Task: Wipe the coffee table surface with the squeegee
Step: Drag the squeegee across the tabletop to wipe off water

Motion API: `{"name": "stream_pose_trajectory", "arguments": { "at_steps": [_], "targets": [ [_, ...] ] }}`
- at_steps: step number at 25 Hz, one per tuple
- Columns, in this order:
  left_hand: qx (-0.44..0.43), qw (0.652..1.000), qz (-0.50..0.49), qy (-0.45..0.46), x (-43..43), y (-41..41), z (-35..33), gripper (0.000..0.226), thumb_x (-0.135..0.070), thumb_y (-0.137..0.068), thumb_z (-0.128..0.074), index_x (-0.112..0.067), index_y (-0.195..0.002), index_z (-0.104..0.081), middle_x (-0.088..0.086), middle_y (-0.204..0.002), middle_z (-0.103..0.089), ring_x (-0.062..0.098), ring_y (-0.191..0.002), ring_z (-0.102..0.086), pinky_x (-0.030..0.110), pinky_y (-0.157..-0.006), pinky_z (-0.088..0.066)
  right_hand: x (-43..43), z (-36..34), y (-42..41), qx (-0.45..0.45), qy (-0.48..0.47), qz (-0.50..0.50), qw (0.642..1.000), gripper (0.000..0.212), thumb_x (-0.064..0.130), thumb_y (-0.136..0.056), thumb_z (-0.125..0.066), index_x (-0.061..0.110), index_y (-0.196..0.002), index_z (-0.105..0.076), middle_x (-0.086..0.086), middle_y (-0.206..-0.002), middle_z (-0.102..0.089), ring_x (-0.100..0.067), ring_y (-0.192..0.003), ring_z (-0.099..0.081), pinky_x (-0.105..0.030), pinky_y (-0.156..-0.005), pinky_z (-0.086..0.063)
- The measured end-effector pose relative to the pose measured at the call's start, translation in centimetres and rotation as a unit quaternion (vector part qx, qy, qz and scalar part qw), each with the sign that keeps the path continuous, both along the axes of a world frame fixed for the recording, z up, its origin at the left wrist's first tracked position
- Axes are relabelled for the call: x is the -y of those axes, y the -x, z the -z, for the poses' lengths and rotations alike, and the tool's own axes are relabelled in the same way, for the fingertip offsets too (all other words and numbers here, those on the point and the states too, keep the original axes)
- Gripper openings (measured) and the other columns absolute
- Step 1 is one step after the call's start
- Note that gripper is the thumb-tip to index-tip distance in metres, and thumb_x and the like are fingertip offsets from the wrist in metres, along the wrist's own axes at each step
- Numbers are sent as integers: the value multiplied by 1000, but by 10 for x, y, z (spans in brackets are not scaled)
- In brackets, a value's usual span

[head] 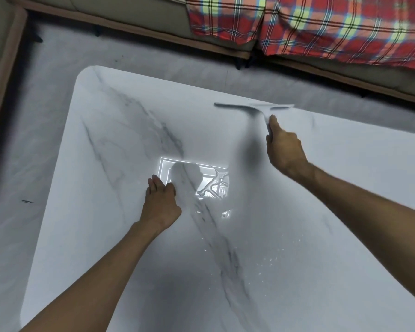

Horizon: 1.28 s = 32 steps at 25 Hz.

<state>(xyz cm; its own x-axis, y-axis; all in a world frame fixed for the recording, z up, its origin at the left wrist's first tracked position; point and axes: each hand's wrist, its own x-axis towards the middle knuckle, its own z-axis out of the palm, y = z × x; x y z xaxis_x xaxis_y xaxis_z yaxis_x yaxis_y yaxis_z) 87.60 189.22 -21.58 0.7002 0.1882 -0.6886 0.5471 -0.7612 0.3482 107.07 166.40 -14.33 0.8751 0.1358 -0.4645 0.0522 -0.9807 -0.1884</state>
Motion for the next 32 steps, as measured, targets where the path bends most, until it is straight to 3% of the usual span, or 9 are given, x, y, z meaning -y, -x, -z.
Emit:
{"name": "stream_pose_trajectory", "arguments": {
  "at_steps": [5,8,13,16,18,21,23,28,32],
  "targets": [
    [-7,1000,8,-3,0,-1,1,41,-4,-84,-42,-4,-125,-44,35,-155,4,44,-147,4,43,-121,-10,43,-20,87,-36,29,-66,997,58,18,-99,-36,25,-152,-14,-19,-87,-61,-37,-74,-56,-37,-66,-40],
    [-13,1000,11,-8,1,-2,1,42,-4,-83,-41,-5,-125,-44,35,-155,4,45,-147,4,44,-121,-9,58,-48,119,-97,39,-71,992,53,19,-99,-36,27,-149,-21,-9,-75,-59,-30,-62,-51,-34,-59,-43],
    [-14,1000,11,-6,2,-1,5,41,-7,-84,-42,-5,-125,-44,35,-155,7,45,-147,7,46,-121,-8,44,-61,55,-25,-37,-7,999,41,9,-97,-39,10,-138,-38,-32,-98,-64,-49,-82,-63,-52,-74,-53],
    [-14,1000,15,-10,1,1,9,42,-8,-84,-43,-5,-126,-44,34,-155,6,45,-147,6,46,-121,-9,20,-40,-7,-32,-47,106,993,34,0,-89,-30,9,-120,-41,-32,-100,-60,-42,-70,-64,-37,-44,-48],
    [-7,1000,21,-11,0,3,12,40,-8,-84,-43,-6,-124,-45,35,-155,4,45,-147,4,46,-121,-10,16,-26,-19,-50,-30,158,986,37,0,-88,-26,9,-120,-40,-29,-106,-58,-39,-69,-61,-30,-40,-42],
    [-7,1000,22,-14,0,3,13,40,-8,-83,-44,-6,-123,-46,36,-155,4,45,-147,4,45,-121,-10,25,-15,21,-45,26,80,995,53,3,-93,-31,14,-145,-26,-30,-112,-58,-43,-88,-63,-46,-62,-54],
    [-13,1000,21,-12,2,2,11,41,-8,-84,-44,-6,-125,-45,35,-155,5,45,-147,5,45,-121,-9,39,-18,66,-57,27,50,997,60,6,-95,-34,15,-151,-16,-32,-110,-60,-44,-94,-61,-47,-80,-50],
    [-11,999,30,-12,-1,6,7,40,-10,-85,-44,-6,-125,-45,33,-156,5,44,-147,6,45,-121,-10,55,-48,118,-112,8,22,993,36,16,-97,-35,18,-133,-38,-17,-79,-63,-34,-66,-58,-31,-53,-39],
    [32,999,22,-12,-1,16,4,40,-7,-83,-48,-5,-123,-47,28,-154,-13,40,-146,-8,42,-119,-16,11,-41,43,-12,-32,-7,999,36,13,-97,-36,8,-133,-37,-30,-100,-64,-46,-89,-60,-41,-69,-46]
  ]
}}
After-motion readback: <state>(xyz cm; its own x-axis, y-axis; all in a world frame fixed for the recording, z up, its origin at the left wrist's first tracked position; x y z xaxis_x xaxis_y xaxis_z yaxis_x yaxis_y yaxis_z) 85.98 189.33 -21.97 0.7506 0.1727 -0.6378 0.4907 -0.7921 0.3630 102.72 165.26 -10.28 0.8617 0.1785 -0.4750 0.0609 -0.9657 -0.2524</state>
